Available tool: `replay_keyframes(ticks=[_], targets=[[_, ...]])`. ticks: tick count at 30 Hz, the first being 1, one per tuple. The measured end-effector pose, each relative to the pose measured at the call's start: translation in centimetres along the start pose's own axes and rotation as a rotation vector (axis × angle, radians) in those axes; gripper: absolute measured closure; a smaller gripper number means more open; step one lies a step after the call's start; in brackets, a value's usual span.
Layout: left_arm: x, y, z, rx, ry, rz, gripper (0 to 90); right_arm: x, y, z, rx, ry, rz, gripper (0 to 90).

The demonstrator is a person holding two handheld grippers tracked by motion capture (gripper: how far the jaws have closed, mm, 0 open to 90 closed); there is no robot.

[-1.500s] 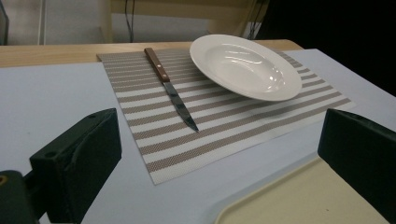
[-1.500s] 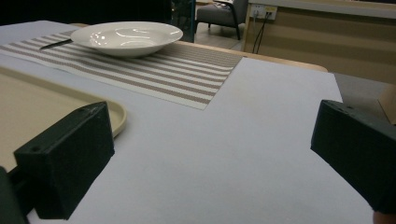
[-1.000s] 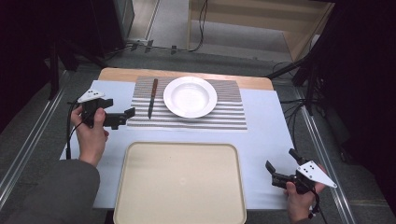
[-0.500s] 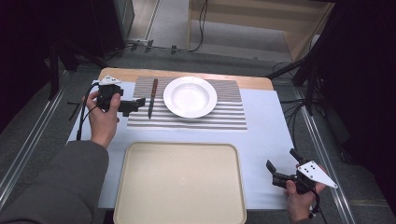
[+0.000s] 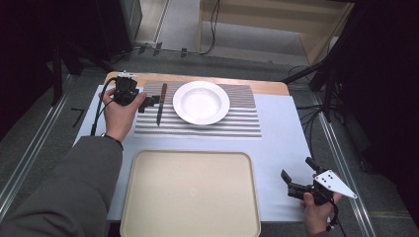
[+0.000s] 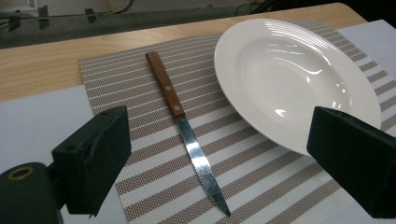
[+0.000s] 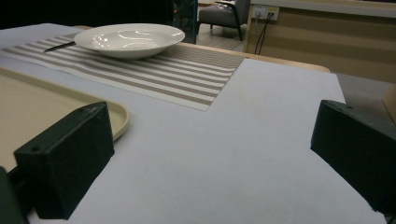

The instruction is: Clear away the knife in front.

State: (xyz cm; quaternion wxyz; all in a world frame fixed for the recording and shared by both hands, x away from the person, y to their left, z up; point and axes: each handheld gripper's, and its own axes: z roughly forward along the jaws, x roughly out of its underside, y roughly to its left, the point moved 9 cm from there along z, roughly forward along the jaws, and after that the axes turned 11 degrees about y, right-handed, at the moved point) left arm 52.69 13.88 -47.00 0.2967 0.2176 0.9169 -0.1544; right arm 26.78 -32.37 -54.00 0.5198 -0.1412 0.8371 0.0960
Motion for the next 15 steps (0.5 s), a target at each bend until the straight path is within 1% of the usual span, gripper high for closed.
replay_keyframes(ticks=[1,3,5,6,7,8,9,10,11,12,13,14,15], targets=[[0.0,0.0,0.0,0.0,0.0,0.0,12.2,0.0,0.0,0.1,0.002,0.004,0.002,0.0],[-0.2,0.2,0.6,-0.006,0.025,-0.011,13.2,0.0,0.0,0.1,0.011,0.003,-0.003,0.0],[-0.3,0.4,1.3,-0.014,0.051,-0.016,14.6,0.0,0.1,0.1,0.004,0.001,-0.008,0.0],[-0.4,0.6,2.0,-0.028,0.07,-0.03,17.9,0.0,0.2,0.2,0.001,0.006,-0.01,0.0],[-0.4,0.6,2.0,-0.028,0.07,-0.03,21.2,0.0,0.2,0.3,0.004,0.008,-0.012,0.0],[-0.5,0.7,2.4,-0.027,0.075,-0.043,23.0,0.1,0.2,0.3,0.002,0.008,-0.014,0.0],[-0.6,0.9,2.8,-0.027,0.09,-0.048,23.0,0.1,0.2,0.3,0.002,0.008,-0.014,0.0],[-0.6,1.0,3.2,-0.035,0.103,-0.054,25.2,0.1,0.2,0.3,0.0,0.009,-0.015,0.0],[-0.6,1.1,3.6,-0.04,0.12,-0.061,27.7,0.1,0.2,0.3,-0.003,0.011,-0.018,0.0],[-0.8,1.1,4.4,-0.038,0.139,-0.077,32.6,0.1,0.2,0.3,-0.004,0.015,-0.015,0.0],[-0.8,1.1,4.4,-0.038,0.139,-0.077,34.7,0.1,0.2,0.4,-0.005,0.016,-0.015,0.0],[-0.9,1.2,4.8,-0.051,0.145,-0.085,34.7,0.1,0.2,0.4,-0.005,0.016,-0.015,0.0],[-0.9,1.4,5.1,-0.061,0.156,-0.091,37.4,0.1,0.2,0.4,-0.009,0.017,-0.014,0.0]])
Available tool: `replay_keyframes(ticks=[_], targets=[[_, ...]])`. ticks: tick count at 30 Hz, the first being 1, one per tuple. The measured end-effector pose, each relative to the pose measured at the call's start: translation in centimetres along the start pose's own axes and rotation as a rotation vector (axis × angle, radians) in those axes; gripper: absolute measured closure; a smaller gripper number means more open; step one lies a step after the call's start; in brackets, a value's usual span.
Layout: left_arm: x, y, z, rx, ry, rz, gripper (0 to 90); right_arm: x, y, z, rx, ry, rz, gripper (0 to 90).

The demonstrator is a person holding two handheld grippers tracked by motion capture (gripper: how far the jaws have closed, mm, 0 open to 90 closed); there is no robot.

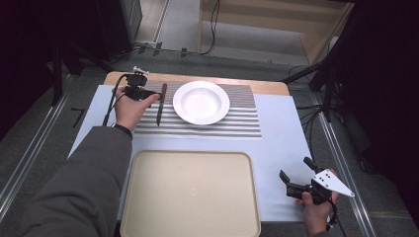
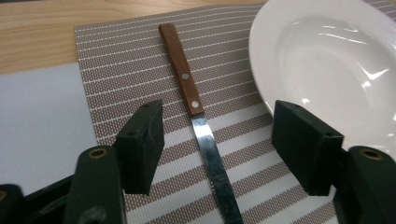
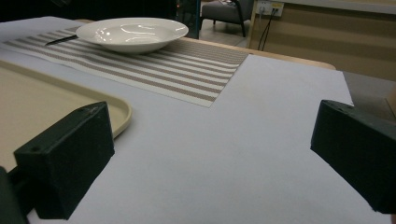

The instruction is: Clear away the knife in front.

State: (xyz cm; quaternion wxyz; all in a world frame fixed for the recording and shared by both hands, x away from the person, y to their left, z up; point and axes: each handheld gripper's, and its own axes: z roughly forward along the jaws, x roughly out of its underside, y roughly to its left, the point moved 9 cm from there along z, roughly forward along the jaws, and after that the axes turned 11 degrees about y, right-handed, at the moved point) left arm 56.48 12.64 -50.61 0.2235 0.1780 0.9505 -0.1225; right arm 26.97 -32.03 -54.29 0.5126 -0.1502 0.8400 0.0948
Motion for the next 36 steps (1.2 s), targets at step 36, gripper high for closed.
replay_keyframes(ticks=[36], targets=[[-0.9,0.7,6.4,-0.149,0.119,0.016,75.4,0.0,-0.4,-0.1,0.045,-0.007,0.02,0.0]])
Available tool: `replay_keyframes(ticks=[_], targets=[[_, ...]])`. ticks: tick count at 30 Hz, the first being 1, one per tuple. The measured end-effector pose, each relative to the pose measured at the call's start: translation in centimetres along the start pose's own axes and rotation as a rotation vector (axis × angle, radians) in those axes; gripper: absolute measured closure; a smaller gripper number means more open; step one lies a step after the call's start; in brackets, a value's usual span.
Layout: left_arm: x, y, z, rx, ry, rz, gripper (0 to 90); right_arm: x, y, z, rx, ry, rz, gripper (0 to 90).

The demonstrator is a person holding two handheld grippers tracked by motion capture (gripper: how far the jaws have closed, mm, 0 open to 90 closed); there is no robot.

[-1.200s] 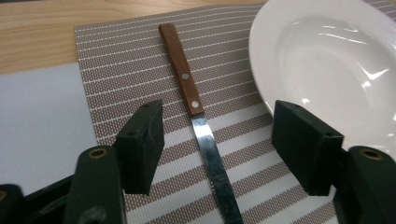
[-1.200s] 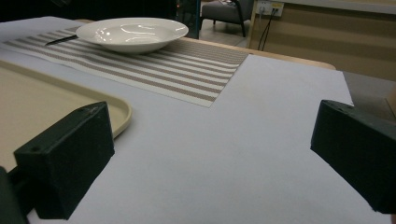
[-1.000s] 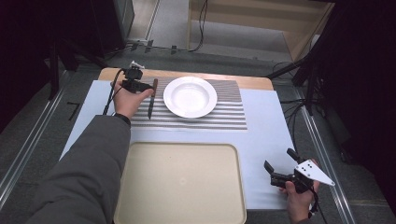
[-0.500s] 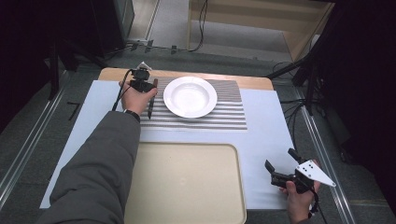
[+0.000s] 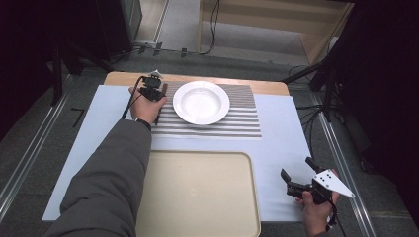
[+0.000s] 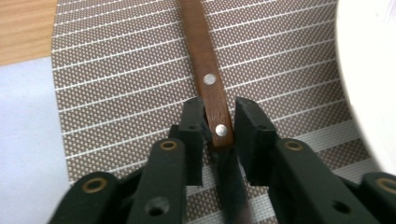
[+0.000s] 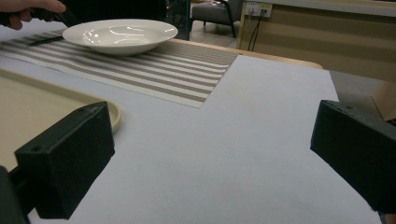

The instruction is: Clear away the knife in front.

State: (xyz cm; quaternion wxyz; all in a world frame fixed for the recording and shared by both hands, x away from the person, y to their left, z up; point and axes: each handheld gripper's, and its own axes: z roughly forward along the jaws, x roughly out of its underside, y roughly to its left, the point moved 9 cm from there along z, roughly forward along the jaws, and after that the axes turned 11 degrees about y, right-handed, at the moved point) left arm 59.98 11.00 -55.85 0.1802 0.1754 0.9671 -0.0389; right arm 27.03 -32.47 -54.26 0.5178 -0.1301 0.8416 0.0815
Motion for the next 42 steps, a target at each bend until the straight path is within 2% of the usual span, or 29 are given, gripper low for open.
replay_keyframes(ticks=[4,7,11,12,16,21,23,30,33,35,36,38,42], targets=[[0.0,0.0,0.0,0.009,0.002,-0.007,76.0,0.0,0.0,0.0,0.0,0.0,-0.001,0.0],[0.1,0.0,-0.1,-0.008,0.008,0.002,76.2,0.0,0.0,0.0,0.0,0.0,-0.001,0.0],[0.4,0.2,-0.3,0.007,0.006,-0.006,76.3,0.0,0.0,0.0,0.0,0.0,0.001,0.0],[0.5,0.5,-0.7,0.011,-0.011,-0.008,76.4,0.0,0.0,0.0,0.0,0.0,0.001,0.0],[0.6,0.8,-1.5,0.02,-0.011,0.004,76.4,0.0,0.0,0.0,-0.002,0.001,-0.001,0.0],[0.6,1.0,-3.8,0.031,-0.044,0.011,76.4,0.0,0.1,0.0,0.002,0.004,-0.003,0.0],[0.8,0.9,-4.4,0.051,-0.055,0.004,76.4,0.0,0.0,0.0,0.002,0.004,0.0,0.0],[1.9,0.6,-5.9,0.077,-0.061,0.016,76.4,0.0,0.0,0.1,0.004,0.01,-0.003,0.0],[2.3,0.5,-6.4,0.084,-0.065,0.017,76.4,0.1,0.1,0.1,0.005,0.013,-0.004,0.0],[2.7,0.4,-6.8,0.075,-0.063,0.025,76.4,0.1,0.0,0.1,0.007,0.012,-0.004,0.0],[3.2,0.2,-7.1,0.06,-0.057,0.044,76.4,0.1,0.0,0.1,0.007,0.012,-0.003,0.0],[3.4,0.0,-7.3,0.058,-0.059,0.047,76.4,0.1,0.0,0.1,0.007,0.012,-0.003,0.0],[4.2,-0.5,-8.1,0.081,-0.074,0.059,76.4,0.1,0.0,0.1,0.011,0.015,-0.006,0.0]])
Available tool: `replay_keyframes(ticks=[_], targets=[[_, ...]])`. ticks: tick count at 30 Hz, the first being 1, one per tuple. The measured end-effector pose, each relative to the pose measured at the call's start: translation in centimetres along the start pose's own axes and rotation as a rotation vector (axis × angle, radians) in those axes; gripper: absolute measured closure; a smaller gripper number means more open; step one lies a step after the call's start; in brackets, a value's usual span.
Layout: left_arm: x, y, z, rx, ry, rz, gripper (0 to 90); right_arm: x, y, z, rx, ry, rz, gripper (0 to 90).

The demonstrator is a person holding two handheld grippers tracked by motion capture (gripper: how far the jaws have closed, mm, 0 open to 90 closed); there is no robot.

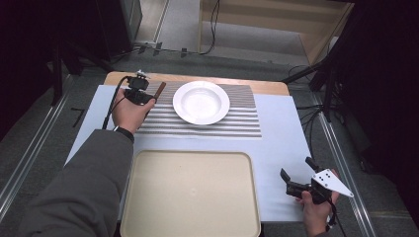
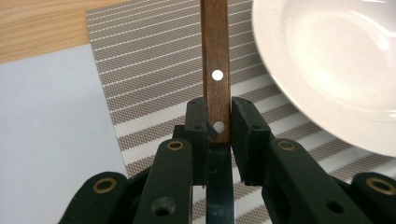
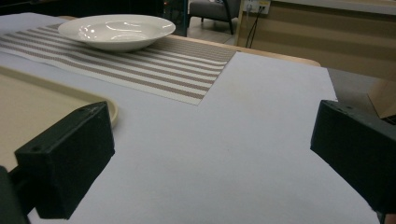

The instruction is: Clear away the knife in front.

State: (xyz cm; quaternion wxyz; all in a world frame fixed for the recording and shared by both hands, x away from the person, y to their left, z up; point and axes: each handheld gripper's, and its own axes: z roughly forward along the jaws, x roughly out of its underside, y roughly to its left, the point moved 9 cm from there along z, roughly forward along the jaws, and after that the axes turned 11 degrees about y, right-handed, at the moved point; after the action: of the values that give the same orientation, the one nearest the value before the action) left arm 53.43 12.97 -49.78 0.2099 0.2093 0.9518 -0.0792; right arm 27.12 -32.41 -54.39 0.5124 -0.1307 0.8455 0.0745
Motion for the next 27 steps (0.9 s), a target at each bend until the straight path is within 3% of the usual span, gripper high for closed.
replay_keyframes(ticks=[11,22,27], targets=[[1.9,-2.1,-1.9,0.071,-0.027,0.049,76.4,0.0,0.0,0.1,0.008,0.007,-0.012,0.0],[3.8,-3.8,-3.1,0.134,-0.051,0.051,76.4,0.0,0.1,0.1,0.006,0.01,-0.01,0.0],[5.0,-4.4,-3.8,0.144,-0.048,0.057,76.4,0.0,0.1,0.1,0.006,0.01,-0.011,0.0]])
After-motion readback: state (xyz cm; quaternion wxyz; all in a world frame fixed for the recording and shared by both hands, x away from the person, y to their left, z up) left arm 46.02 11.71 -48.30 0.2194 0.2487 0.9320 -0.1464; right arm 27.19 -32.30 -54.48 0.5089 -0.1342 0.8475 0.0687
